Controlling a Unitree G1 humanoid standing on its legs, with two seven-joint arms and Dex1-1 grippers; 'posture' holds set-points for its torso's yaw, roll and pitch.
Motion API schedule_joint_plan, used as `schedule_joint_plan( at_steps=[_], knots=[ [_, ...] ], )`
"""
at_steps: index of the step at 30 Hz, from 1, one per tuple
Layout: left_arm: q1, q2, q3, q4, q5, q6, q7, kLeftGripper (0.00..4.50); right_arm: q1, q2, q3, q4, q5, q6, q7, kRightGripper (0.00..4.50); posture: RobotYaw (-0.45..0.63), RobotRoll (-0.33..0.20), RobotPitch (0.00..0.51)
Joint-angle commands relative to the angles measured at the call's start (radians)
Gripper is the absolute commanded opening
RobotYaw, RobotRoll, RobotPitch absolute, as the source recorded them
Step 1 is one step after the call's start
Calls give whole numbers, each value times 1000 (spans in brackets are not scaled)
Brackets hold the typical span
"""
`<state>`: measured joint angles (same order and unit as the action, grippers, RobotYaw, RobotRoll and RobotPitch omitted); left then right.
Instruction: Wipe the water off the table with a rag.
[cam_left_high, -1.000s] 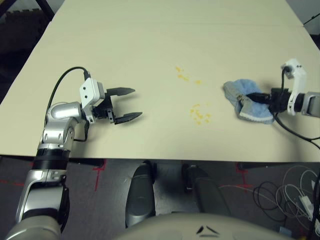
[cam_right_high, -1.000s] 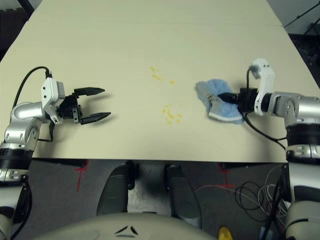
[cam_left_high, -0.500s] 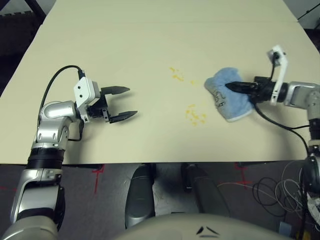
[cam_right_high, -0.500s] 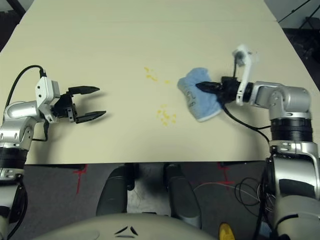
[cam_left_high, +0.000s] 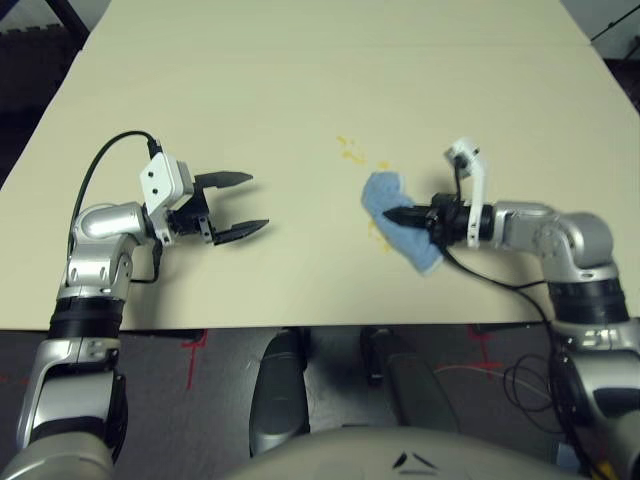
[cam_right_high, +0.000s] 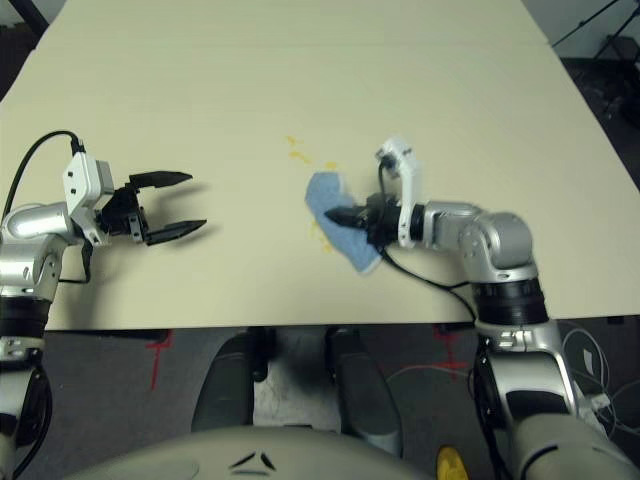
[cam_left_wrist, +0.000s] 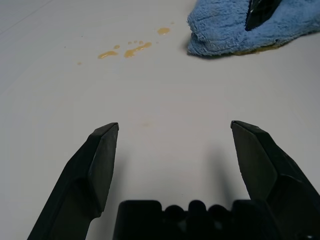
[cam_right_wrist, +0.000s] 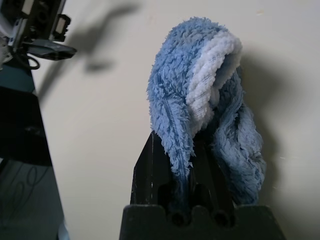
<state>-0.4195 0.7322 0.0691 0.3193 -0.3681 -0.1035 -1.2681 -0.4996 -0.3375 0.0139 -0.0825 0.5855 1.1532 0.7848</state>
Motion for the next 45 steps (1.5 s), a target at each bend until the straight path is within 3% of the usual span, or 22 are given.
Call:
schedule_joint_plan(
  at_steps=[1,5,11,23,27,34,45],
  knots=[
    [16,7,0,-20,14,-1,2,4500,45,58,105,-14,30,82,-27,89,205,0,256],
    [13,4,-2,-20,14,-1,3,4500,40,68,102,-11,30,85,-42,89,202,0,256],
    [7,1,-5,-14,16,-4,1,4500,20,-18,52,33,23,61,-28,89,196,0,255],
    [-15,-22,-16,9,25,-12,-5,4500,44,-399,-102,198,-15,-63,44,89,164,0,251],
    [-32,-27,-20,39,32,-25,-11,4500,4,-449,-154,272,-13,-107,46,89,143,0,244],
    [-62,-36,-27,80,42,-44,-21,4500,-146,-335,-248,357,14,-173,-26,88,130,0,240],
    [-64,-34,-19,85,50,-50,-17,4500,-376,-77,-235,640,-76,-415,-150,88,150,0,245]
  ],
)
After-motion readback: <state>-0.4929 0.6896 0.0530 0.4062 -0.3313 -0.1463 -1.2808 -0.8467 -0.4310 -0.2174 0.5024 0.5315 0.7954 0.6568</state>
